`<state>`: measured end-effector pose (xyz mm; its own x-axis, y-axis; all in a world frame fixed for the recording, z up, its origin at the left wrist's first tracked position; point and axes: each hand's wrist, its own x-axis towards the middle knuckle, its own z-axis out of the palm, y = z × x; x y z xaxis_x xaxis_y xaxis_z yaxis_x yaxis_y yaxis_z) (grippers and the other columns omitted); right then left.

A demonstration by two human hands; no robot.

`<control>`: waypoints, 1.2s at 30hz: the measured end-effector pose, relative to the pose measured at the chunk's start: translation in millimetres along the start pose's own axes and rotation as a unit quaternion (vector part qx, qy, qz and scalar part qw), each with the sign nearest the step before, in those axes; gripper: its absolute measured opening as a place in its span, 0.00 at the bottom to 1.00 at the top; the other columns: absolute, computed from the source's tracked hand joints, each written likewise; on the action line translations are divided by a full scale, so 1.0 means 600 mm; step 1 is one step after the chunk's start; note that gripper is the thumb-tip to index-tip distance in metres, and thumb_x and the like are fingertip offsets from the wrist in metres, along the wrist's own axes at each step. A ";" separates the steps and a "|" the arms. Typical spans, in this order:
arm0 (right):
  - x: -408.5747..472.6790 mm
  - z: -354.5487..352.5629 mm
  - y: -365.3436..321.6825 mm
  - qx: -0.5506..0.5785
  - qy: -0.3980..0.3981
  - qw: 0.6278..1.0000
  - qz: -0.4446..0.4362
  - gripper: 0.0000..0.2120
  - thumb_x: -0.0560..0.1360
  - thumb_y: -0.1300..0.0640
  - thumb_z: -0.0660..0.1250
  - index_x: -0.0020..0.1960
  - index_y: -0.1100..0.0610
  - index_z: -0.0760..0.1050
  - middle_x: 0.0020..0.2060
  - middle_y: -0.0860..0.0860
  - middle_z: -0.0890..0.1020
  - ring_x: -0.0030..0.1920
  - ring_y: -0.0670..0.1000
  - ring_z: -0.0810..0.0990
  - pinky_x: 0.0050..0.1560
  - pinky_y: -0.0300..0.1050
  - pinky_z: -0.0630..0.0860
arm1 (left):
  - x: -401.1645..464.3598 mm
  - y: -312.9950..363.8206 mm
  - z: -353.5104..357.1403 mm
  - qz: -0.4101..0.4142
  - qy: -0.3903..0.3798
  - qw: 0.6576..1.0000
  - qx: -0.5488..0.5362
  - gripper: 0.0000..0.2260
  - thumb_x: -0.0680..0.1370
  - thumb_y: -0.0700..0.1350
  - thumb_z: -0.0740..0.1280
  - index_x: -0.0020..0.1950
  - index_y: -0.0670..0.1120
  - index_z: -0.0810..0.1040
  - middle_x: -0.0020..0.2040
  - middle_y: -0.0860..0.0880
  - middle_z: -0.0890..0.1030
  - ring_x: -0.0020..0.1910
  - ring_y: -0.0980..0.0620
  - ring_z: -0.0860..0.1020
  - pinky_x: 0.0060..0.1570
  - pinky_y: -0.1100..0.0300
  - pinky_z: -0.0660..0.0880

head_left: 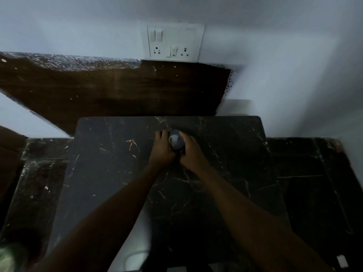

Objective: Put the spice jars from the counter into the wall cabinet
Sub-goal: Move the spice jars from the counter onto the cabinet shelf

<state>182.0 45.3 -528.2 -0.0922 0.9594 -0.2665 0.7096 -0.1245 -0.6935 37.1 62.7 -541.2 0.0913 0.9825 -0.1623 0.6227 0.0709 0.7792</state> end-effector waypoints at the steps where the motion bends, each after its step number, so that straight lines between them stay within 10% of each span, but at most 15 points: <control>1: -0.011 -0.014 -0.001 -0.003 0.009 1.000 -0.025 0.42 0.74 0.58 0.74 0.82 0.51 0.56 0.79 0.53 0.64 0.79 0.53 0.65 0.78 0.52 0.66 | -0.007 0.009 -0.004 0.010 0.006 1.000 -0.020 0.41 0.68 0.49 0.81 0.76 0.46 0.64 0.72 0.46 0.66 0.63 0.54 0.71 0.59 0.63 0.71; 5: -0.037 -0.073 -0.019 -0.030 0.024 0.993 -0.109 0.43 0.74 0.53 0.76 0.82 0.55 0.56 0.79 0.56 0.63 0.78 0.53 0.65 0.78 0.51 0.67 | -0.028 0.060 -0.026 0.049 0.029 0.996 -0.074 0.44 0.66 0.49 0.82 0.77 0.48 0.64 0.69 0.51 0.66 0.64 0.59 0.70 0.57 0.78 0.69; 11: -0.087 -0.210 -0.094 -0.006 0.081 0.975 -0.206 0.41 0.72 0.49 0.77 0.78 0.44 0.58 0.74 0.49 0.65 0.71 0.48 0.71 0.72 0.47 0.74 | -0.072 0.216 -0.102 0.127 0.111 0.973 -0.161 0.40 0.69 0.42 0.80 0.76 0.41 0.65 0.71 0.43 0.71 0.69 0.47 0.75 0.68 0.46 0.76; 19: -0.185 -0.444 -0.254 0.045 0.162 0.935 -0.313 0.35 0.68 0.35 0.76 0.70 0.41 0.66 0.67 0.45 0.73 0.65 0.46 0.76 0.63 0.42 0.78 | -0.170 0.454 -0.224 0.259 0.164 0.915 -0.264 0.25 0.79 0.49 0.70 0.75 0.49 0.69 0.68 0.53 0.78 0.66 0.54 0.78 0.64 0.52 0.79; 25: -0.271 -0.636 -0.372 0.106 0.200 0.873 -0.433 0.29 0.69 0.47 0.81 0.66 0.43 0.73 0.62 0.37 0.78 0.62 0.38 0.78 0.57 0.32 0.77 | -0.211 0.599 -0.298 0.340 0.110 0.891 -0.279 0.23 0.78 0.41 0.67 0.73 0.42 0.70 0.66 0.45 0.79 0.66 0.44 0.78 0.62 0.55 0.77; 32: -0.315 -0.794 -0.457 0.117 0.212 0.858 -0.453 0.25 0.72 0.58 0.73 0.67 0.48 0.73 0.64 0.45 0.78 0.63 0.51 0.79 0.62 0.57 0.81 | -0.203 0.766 -0.346 0.379 0.170 0.879 -0.234 0.32 0.71 0.52 0.78 0.72 0.50 0.70 0.65 0.53 0.80 0.62 0.55 0.81 0.59 0.59 0.80; 36: -0.294 -0.833 -0.477 0.056 0.285 0.861 -0.417 0.23 0.71 0.57 0.71 0.65 0.50 0.74 0.64 0.50 0.77 0.62 0.50 0.77 0.65 0.54 0.79 | -0.169 0.834 -0.342 0.342 0.230 0.891 -0.192 0.36 0.64 0.54 0.82 0.66 0.51 0.67 0.59 0.54 0.79 0.54 0.56 0.81 0.45 0.65 0.80</control>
<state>344.3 38.1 51.9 -0.1576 0.6917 0.7048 0.4878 0.6750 -0.5535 179.9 33.8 -10.5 -0.0354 0.7790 0.6261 0.2244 -0.6043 0.7645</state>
